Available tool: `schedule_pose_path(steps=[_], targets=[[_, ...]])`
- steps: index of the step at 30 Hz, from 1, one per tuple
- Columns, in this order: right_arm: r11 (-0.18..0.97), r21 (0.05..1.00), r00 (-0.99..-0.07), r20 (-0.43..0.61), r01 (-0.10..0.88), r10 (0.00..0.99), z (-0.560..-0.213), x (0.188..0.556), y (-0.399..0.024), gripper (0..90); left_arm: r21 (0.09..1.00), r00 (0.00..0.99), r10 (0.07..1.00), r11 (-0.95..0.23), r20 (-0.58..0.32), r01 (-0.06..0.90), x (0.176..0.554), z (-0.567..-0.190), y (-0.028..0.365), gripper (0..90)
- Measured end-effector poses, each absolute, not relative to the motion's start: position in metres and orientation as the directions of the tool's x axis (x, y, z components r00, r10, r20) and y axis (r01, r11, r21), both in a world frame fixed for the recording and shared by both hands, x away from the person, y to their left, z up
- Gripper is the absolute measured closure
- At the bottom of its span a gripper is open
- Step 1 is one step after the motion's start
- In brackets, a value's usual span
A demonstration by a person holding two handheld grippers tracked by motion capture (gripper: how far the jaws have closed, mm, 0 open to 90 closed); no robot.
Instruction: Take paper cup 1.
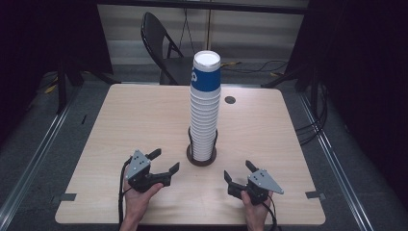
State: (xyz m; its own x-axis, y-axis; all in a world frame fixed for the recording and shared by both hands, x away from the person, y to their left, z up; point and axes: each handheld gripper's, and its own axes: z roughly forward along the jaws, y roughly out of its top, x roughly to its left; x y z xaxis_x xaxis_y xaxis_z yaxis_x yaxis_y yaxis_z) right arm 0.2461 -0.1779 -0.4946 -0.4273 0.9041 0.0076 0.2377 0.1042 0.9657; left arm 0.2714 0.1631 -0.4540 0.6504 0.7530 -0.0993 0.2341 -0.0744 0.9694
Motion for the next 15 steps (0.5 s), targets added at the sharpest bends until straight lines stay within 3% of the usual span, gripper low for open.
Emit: schedule_pose_path(steps=[15], targets=[[0.1,0.965,-0.431,0.015,0.243,0.902,-0.494,0.246,-0.178,13.6,0.983,0.703,0.709,-0.091,-0.049,0.16,0.276,-0.419,0.156,16.1]])
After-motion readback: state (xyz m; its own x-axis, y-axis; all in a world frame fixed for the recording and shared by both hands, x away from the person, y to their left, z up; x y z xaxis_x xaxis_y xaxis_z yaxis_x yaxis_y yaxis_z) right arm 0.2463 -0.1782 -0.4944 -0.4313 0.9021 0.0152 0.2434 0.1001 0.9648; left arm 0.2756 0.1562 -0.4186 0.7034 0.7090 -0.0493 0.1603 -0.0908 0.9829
